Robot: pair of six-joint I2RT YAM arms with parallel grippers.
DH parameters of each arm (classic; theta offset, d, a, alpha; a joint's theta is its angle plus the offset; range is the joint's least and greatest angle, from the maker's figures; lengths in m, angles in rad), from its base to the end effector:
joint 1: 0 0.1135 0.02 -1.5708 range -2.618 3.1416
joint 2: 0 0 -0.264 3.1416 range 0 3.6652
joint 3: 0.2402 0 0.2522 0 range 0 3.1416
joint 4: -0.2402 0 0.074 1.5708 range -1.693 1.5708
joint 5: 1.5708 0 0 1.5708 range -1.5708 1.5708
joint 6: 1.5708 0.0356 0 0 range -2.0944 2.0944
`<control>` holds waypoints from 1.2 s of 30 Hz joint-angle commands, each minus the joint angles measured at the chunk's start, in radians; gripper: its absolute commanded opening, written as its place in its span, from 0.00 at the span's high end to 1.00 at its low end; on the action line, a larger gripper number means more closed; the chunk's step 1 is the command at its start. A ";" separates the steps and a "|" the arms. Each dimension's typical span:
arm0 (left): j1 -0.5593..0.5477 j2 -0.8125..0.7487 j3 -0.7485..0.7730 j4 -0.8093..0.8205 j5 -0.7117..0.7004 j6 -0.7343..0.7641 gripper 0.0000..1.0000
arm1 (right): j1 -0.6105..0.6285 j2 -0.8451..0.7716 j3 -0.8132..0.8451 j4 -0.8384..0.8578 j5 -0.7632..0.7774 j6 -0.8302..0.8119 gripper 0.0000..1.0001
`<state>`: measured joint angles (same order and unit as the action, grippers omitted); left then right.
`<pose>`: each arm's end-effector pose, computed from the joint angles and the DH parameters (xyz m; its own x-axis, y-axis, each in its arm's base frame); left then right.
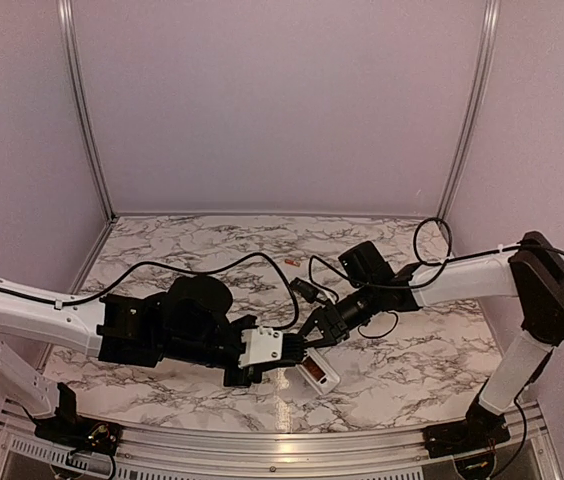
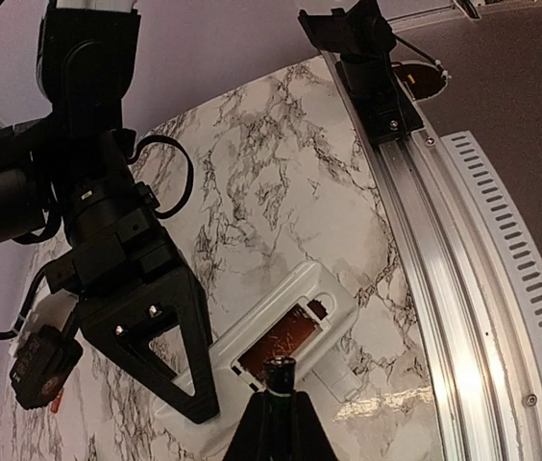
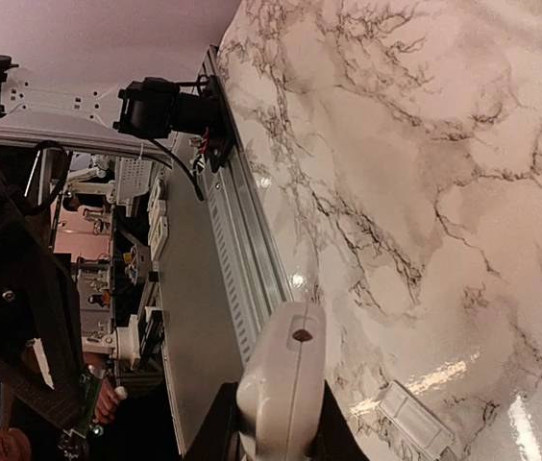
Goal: Load the batteries into the remote control
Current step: Place the battery in the battery compartment.
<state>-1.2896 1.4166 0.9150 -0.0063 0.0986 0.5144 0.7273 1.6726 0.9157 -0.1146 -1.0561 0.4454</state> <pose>0.0851 -0.3072 0.2560 0.3646 0.5020 -0.7842 0.9195 -0.0614 0.3882 0.2222 0.2392 0.1815 -0.8372 -0.4612 -0.2939 -0.4268 0.2149 0.8785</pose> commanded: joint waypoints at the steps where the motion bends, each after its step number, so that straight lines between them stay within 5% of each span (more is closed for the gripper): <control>1: -0.023 0.032 0.031 0.008 0.043 0.086 1.00 | 0.060 0.058 0.053 -0.018 -0.057 0.008 1.00; 36: -0.062 0.181 0.111 -0.114 0.153 0.214 0.97 | 0.184 0.141 0.146 -0.050 -0.144 0.026 1.00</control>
<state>-1.3457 1.5837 0.9997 -0.0956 0.2352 0.7189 0.8986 1.8057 1.0187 -0.1493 -1.1782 0.4782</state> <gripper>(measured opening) 0.052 0.159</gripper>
